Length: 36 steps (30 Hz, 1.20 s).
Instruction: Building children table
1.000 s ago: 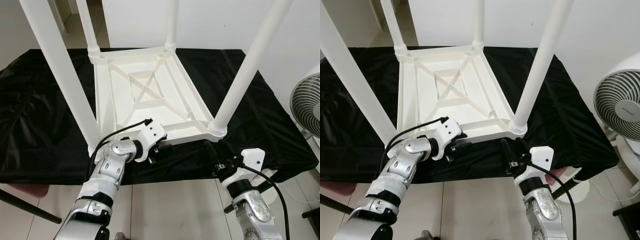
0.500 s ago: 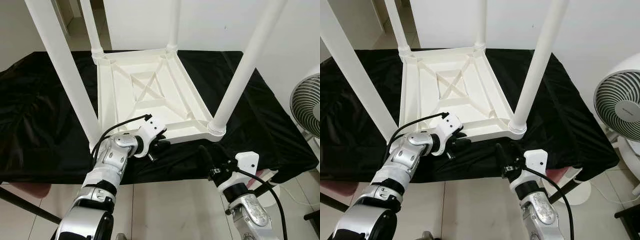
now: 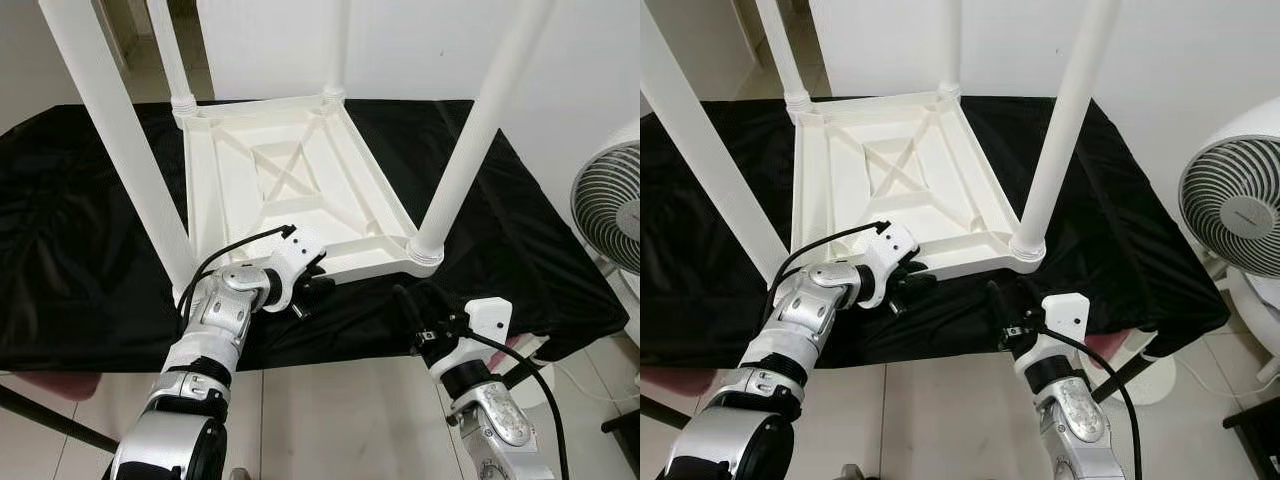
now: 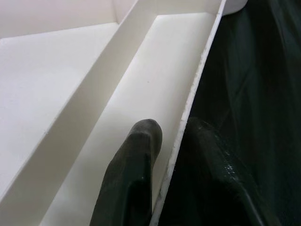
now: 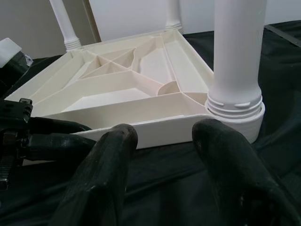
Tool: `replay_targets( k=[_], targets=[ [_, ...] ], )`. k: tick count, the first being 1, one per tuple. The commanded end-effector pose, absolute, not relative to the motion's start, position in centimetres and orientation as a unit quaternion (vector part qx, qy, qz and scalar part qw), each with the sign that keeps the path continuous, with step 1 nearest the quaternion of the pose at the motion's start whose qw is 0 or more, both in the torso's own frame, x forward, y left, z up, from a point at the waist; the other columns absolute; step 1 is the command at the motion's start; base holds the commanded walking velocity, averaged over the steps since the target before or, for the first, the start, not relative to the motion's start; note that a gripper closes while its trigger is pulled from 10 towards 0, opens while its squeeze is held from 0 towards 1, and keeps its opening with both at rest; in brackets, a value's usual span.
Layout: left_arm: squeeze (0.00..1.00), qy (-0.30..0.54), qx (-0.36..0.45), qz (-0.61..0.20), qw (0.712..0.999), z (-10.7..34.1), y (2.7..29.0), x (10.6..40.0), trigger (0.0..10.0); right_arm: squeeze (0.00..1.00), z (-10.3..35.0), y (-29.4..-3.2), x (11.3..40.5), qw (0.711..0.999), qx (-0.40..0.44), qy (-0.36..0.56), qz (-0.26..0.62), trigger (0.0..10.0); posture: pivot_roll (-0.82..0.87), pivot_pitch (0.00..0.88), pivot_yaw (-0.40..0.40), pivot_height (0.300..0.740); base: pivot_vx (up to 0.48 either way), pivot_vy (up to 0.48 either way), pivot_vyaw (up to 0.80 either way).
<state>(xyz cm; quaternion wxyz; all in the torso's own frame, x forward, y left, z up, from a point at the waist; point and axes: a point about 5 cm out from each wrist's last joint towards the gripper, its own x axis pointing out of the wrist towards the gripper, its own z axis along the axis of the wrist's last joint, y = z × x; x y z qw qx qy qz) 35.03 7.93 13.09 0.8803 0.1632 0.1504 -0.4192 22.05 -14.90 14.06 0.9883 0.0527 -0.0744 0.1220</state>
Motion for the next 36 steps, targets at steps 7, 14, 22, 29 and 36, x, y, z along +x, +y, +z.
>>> replay_targets(
  k=[7, 14, 22, 29, 36],
  targets=[
    [0.0, 0.132, 0.173, 0.038, 0.975, 11.9, 14.7, 35.1, 0.0, 0.0, 14.1, -14.6, 22.3, 0.988, 0.053, -0.071, 0.125, 10.0, -0.02, 0.086, 0.016, 0.74, 0.0, 0.0, 0.0],
    [0.0, 0.139, 0.162, 0.074, 0.974, 11.8, 16.8, 32.6, 0.0, 0.0, 14.2, -14.7, 22.7, 0.988, 0.047, -0.071, 0.128, 10.0, -0.01, 0.092, 0.012, 0.74, 0.0, 0.0, 0.0],
    [0.0, 0.151, 0.166, 0.047, 0.973, 11.1, 15.9, 30.8, 0.0, 0.0, 14.1, -14.6, 22.9, 0.988, 0.044, -0.07, 0.133, 10.0, 0.01, 0.096, 0.006, 0.74, 0.0, 0.0, 0.0],
    [0.0, 0.121, 0.173, -0.009, 0.978, 11.9, 14.2, 30.9, 10.0, 0.0, 14.2, -14.5, 23.2, 0.986, 0.041, -0.07, 0.142, 10.0, 0.03, 0.092, 0.0, 0.74, 0.0, 0.0, 0.0],
    [1.0, 0.044, 0.145, -0.088, 0.985, 14.0, 11.7, 31.6, 10.0, 0.0, 14.1, -14.4, 23.3, 0.986, 0.04, -0.071, 0.145, 10.0, 0.03, 0.085, 0.005, 0.74, 0.0, 0.0, 0.0]
  ],
)
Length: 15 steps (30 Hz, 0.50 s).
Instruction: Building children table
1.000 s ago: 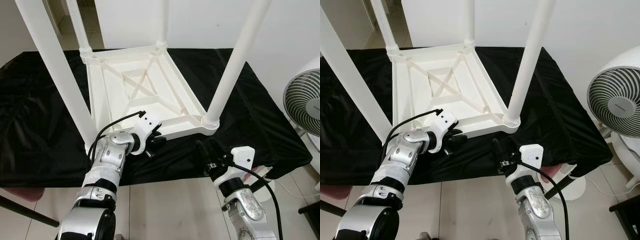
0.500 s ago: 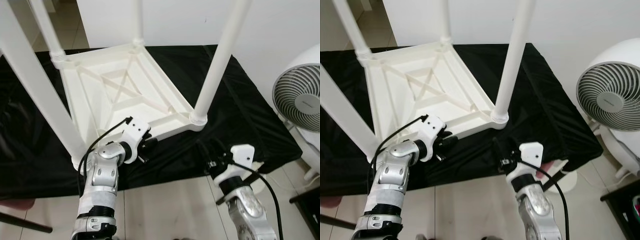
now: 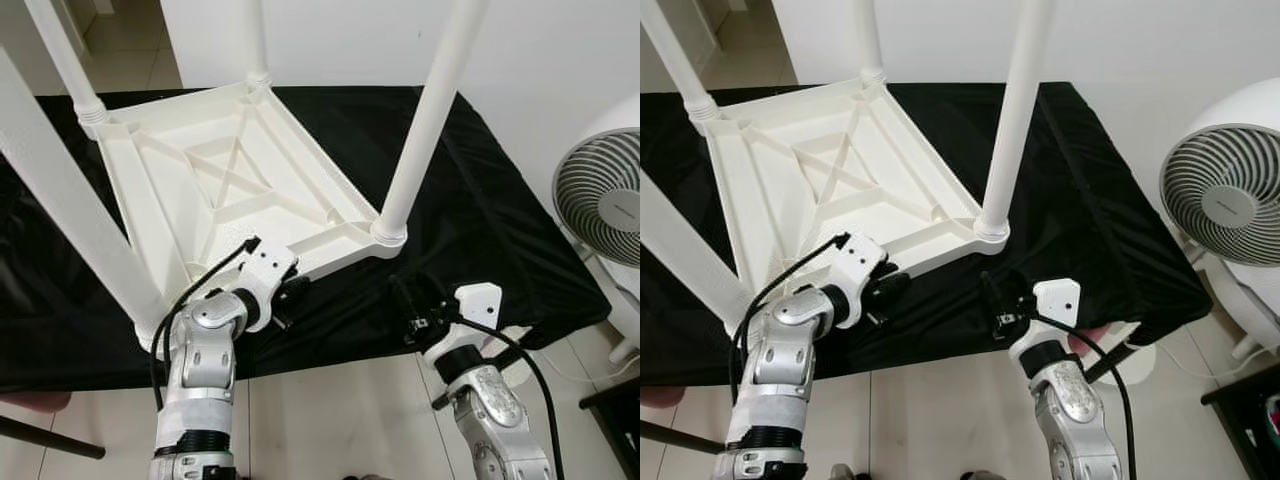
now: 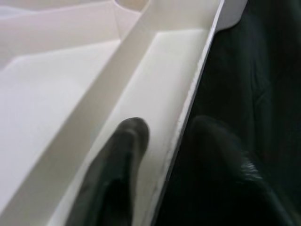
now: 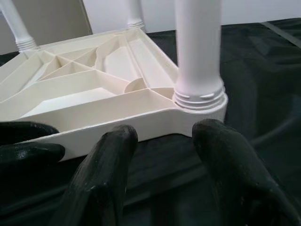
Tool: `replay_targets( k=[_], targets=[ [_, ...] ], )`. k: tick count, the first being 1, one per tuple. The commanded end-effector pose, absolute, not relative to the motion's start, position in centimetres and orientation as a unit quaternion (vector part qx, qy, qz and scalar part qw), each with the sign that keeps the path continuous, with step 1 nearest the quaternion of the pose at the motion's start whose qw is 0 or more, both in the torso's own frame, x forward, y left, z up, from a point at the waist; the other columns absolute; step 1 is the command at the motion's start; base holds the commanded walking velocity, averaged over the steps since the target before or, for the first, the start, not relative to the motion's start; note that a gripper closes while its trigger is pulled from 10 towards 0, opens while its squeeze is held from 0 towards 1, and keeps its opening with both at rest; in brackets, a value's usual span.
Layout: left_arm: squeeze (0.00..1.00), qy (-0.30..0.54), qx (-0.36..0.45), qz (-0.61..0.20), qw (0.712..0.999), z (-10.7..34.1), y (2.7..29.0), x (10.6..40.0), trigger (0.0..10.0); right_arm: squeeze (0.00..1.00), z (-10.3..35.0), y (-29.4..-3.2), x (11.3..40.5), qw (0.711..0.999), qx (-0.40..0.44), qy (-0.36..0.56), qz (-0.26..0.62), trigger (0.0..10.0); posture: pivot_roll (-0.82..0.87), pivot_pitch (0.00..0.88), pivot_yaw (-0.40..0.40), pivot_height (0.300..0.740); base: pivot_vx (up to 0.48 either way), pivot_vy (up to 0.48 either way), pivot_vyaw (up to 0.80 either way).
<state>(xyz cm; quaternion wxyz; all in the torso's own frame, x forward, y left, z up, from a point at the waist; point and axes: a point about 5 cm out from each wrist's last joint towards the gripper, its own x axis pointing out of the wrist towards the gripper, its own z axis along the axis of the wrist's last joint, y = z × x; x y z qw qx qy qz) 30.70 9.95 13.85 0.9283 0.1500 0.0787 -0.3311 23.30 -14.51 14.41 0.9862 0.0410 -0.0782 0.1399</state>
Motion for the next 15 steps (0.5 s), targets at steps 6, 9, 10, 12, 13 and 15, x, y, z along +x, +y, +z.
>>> replay_targets(
  k=[6, 9, 10, 12, 13, 15],
  targets=[
    [1.0, -0.05, 0.107, -0.211, 0.97, 16.3, 9.0, 30.1, 10.0, 0.0, 14.0, -14.4, 23.6, 0.987, 0.037, -0.073, 0.141, 10.0, 0.03, 0.08, 0.009, 0.74, 0.0, 0.0, 0.0],
    [0.06, -0.081, 0.107, -0.255, 0.958, 16.9, 8.4, 29.0, 10.0, 0.0, 13.9, -14.4, 23.8, 0.987, 0.036, -0.074, 0.139, 10.0, 0.05, 0.076, 0.006, 0.74, 0.0, 0.0, 0.0],
    [0.0, -0.094, 0.096, -0.28, 0.951, 17.2, 8.3, 28.3, 10.0, 0.0, 13.9, -14.4, 24.1, 0.987, 0.034, -0.075, 0.139, 10.0, 0.05, 0.075, 0.006, 0.74, 0.0, 0.0, 0.0],
    [0.0, -0.095, 0.083, -0.304, 0.944, 17.3, 8.2, 27.7, 10.0, 0.0, 13.9, -14.4, 24.4, 0.987, 0.031, -0.078, 0.14, 10.0, 0.06, 0.075, 0.001, 0.74, 0.0, 0.0, 0.0],
    [0.0, -0.095, 0.083, -0.304, 0.944, 17.3, 8.2, 27.7, 10.0, 0.0, 13.9, -14.4, 24.4, 0.987, 0.031, -0.078, 0.14, 10.0, 0.06, 0.075, 0.001, 0.74, 0.0, 0.0, 0.0],
    [0.0, -0.095, 0.073, -0.319, 0.94, 17.3, 8.2, 27.3, 10.0, 0.0, 13.9, -14.4, 24.5, 0.986, 0.029, -0.079, 0.141, 10.0, 0.06, 0.075, 0.001, 0.74, 0.0, 0.0, 0.0]
  ],
)
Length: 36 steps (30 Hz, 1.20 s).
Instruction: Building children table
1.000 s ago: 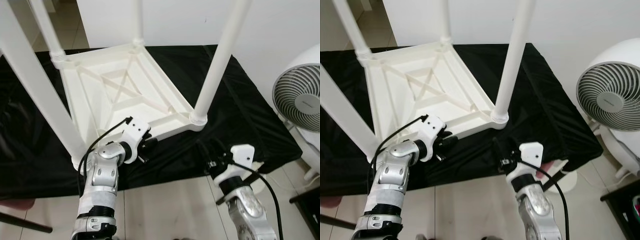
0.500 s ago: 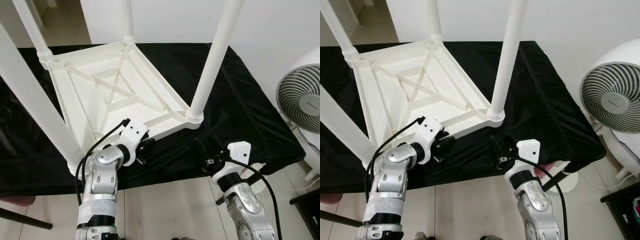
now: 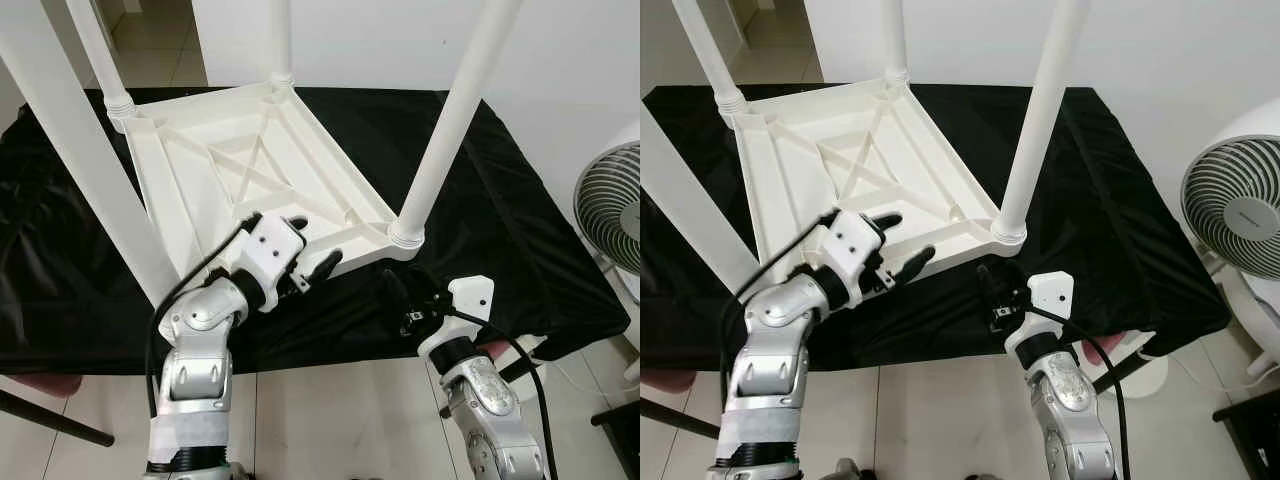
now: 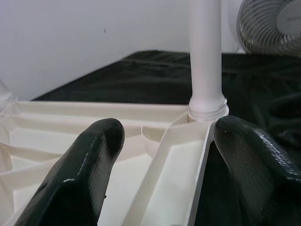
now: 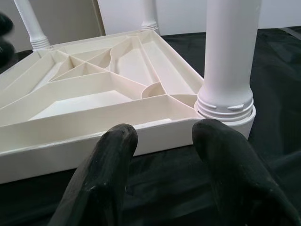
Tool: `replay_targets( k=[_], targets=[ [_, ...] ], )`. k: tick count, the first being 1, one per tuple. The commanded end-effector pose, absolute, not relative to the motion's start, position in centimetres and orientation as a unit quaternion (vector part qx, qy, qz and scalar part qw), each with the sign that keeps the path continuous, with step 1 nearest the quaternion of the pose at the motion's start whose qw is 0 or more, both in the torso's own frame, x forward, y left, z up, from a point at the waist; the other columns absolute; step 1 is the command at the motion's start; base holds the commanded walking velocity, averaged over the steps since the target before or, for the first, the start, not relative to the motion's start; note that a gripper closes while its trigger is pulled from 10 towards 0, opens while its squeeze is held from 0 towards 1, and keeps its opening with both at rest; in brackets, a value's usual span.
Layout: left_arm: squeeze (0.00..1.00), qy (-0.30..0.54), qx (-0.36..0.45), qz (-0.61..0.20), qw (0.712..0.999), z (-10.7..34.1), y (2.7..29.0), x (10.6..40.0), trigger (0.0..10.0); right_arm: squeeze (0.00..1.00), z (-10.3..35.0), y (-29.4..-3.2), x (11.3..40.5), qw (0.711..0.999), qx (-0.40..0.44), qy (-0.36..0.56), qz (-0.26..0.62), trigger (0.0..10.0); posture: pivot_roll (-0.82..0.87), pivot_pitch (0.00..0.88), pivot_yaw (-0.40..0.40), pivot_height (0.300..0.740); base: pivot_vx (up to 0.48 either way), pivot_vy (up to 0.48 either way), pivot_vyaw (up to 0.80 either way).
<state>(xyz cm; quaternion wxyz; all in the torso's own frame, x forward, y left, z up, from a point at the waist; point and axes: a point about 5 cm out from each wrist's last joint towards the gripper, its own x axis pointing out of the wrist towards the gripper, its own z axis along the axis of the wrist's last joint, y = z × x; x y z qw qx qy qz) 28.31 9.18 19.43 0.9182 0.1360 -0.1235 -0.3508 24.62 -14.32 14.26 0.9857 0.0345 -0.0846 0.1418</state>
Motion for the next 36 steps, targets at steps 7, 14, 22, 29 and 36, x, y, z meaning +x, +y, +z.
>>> replay_targets(
  k=[7, 14, 22, 29, 36],
  targets=[
    [0.0, -0.096, 0.097, -0.375, 0.917, 16.5, 8.8, 25.4, 10.0, 0.0, 14.2, -14.2, 26.4, 0.983, 0.013, -0.087, 0.164, 10.0, 0.12, 0.078, -0.025, 0.74, 0.0, 0.0, 0.0],
    [0.0, -0.089, 0.089, -0.38, 0.917, 16.3, 10.4, 24.3, 10.0, 0.0, 14.3, -14.0, 27.8, 0.98, 0.005, -0.091, 0.18, 10.0, 0.15, 0.083, -0.041, 0.74, 0.0, 0.0, 0.0],
    [0.0, -0.067, 0.088, -0.37, 0.922, 15.4, 12.5, 22.5, 10.0, 0.0, 14.4, -13.5, 29.9, 0.975, -0.007, -0.095, 0.202, 10.0, 0.23, 0.095, -0.073, 0.74, 0.0, 0.0, 0.0],
    [0.0, -0.046, 0.089, -0.345, 0.933, 15.0, 14.5, 20.7, 10.0, 0.0, 14.8, -12.6, 31.5, 0.968, -0.014, -0.102, 0.227, 10.0, 0.27, 0.103, -0.082, 0.74, 0.0, 0.0, 0.0],
    [0.0, -0.036, 0.091, -0.329, 0.939, 15.4, 16.5, 20.3, 10.0, 0.0, 14.5, -12.2, 31.9, 0.966, -0.012, -0.105, 0.238, 10.0, 0.29, 0.11, -0.083, 0.74, 0.0, 0.0, 0.0]
  ],
)
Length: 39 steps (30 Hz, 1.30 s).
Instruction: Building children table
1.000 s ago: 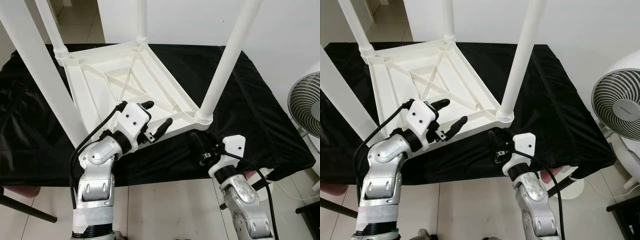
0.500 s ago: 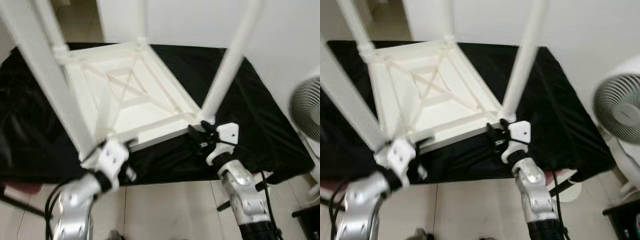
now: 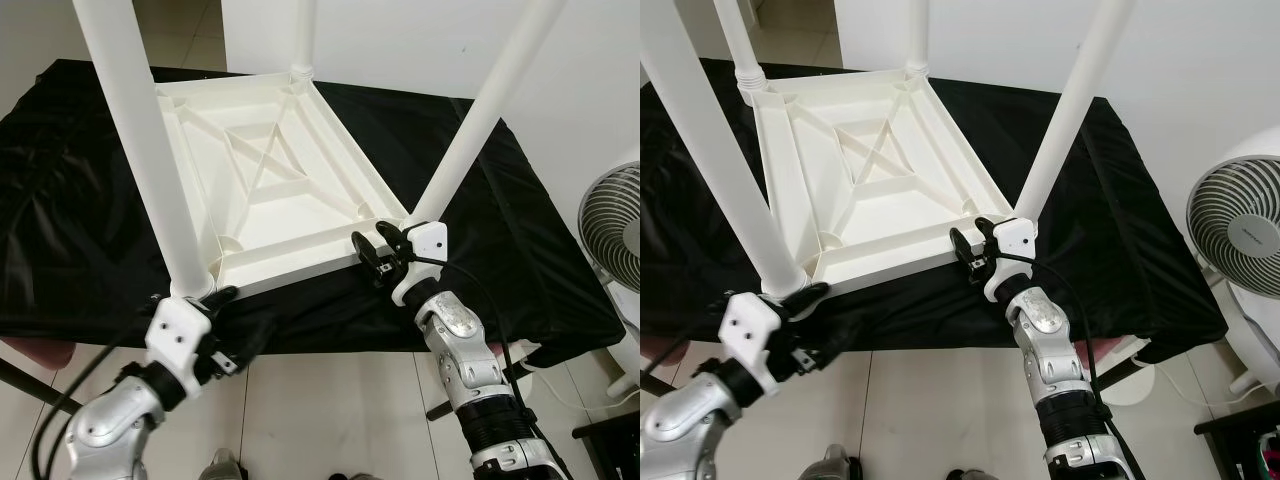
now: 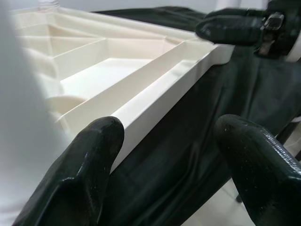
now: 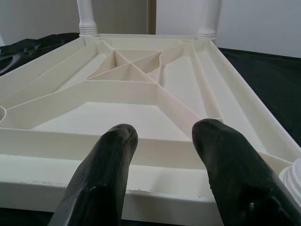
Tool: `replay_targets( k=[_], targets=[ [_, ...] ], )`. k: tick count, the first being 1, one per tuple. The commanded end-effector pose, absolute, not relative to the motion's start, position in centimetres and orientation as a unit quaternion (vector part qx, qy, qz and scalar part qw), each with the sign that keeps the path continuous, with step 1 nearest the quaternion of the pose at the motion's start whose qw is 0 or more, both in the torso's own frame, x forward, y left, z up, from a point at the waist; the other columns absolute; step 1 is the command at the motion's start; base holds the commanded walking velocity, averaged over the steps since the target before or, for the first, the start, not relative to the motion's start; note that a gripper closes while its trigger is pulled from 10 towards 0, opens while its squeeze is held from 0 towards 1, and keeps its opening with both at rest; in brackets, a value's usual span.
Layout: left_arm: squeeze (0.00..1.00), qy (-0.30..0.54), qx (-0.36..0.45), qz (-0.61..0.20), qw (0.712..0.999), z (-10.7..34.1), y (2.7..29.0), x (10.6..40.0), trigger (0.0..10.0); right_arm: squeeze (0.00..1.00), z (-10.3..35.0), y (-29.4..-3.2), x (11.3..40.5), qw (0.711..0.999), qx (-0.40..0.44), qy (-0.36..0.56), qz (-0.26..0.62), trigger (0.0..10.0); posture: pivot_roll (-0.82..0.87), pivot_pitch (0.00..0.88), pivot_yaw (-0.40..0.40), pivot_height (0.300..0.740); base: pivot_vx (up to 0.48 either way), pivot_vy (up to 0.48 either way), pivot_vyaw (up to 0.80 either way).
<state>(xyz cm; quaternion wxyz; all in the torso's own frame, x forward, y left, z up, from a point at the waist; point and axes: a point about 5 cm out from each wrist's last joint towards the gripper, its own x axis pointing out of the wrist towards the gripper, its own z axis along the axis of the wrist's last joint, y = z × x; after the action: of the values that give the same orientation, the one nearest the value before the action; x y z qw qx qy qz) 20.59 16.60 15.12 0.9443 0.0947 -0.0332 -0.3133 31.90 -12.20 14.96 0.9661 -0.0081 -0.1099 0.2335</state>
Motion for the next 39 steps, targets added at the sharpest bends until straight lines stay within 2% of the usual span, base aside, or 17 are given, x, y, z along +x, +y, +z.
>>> replay_targets(
  k=[1, 11, 18, 19, 20, 28, 33, 39],
  targets=[
    [0.0, -0.036, 0.091, -0.329, 0.939, 15.4, 16.5, 20.3, 10.0, 0.0, 14.5, -12.2, 31.9, 0.966, -0.012, -0.105, 0.238, 10.0, 0.29, 0.11, -0.083, 0.74, 0.0, 0.0, 0.0],
    [0.0, -0.034, 0.087, -0.336, 0.937, 15.5, 16.5, 19.9, 10.0, 0.0, 14.1, -12.3, 32.1, 0.964, -0.012, -0.11, 0.242, 10.0, 0.28, 0.114, -0.081, 0.74, 0.0, 0.0, 0.0],
    [0.0, -0.001, 0.103, -0.361, 0.927, 15.1, 17.2, 19.5, 10.0, 0.0, 13.9, -12.5, 32.1, 0.964, -0.014, -0.111, 0.242, 10.0, 0.28, 0.113, -0.082, 0.74, 0.0, 0.0, 0.0],
    [0.0, 0.044, 0.144, -0.376, 0.914, 14.7, 19.4, 19.3, 10.0, 0.0, 13.8, -12.4, 32.2, 0.964, -0.014, -0.11, 0.243, 10.0, 0.28, 0.112, -0.085, 0.74, 0.0, 0.0, 0.0],
    [0.0, 0.054, 0.159, -0.378, 0.91, 14.8, 20.2, 19.3, 10.0, 0.0, 13.7, -12.4, 32.2, 0.963, -0.014, -0.11, 0.244, 10.0, 0.29, 0.111, -0.085, 0.74, 0.0, 0.0, 0.0],
    [0.0, 0.084, 0.204, -0.364, 0.905, 15.3, 22.5, 19.7, 10.0, 0.0, 13.8, -12.3, 32.5, 0.962, -0.014, -0.115, 0.246, 10.0, 0.29, 0.101, -0.084, 0.74, 0.0, 0.0, 0.0],
    [0.0, 0.067, 0.252, -0.31, 0.914, 16.9, 24.8, 21.4, 10.0, 0.0, 13.8, -12.2, 32.5, 0.962, -0.013, -0.117, 0.245, 10.0, 0.29, 0.083, -0.085, 0.74, 0.0, 0.0, 0.0],
    [0.0, 0.057, 0.276, -0.294, 0.913, 17.7, 25.8, 22.2, 10.0, 0.0, 13.7, -12.0, 32.6, 0.962, -0.01, -0.119, 0.247, 10.0, 0.29, 0.076, -0.085, 0.74, 0.0, 0.0, 0.0]
  ],
)
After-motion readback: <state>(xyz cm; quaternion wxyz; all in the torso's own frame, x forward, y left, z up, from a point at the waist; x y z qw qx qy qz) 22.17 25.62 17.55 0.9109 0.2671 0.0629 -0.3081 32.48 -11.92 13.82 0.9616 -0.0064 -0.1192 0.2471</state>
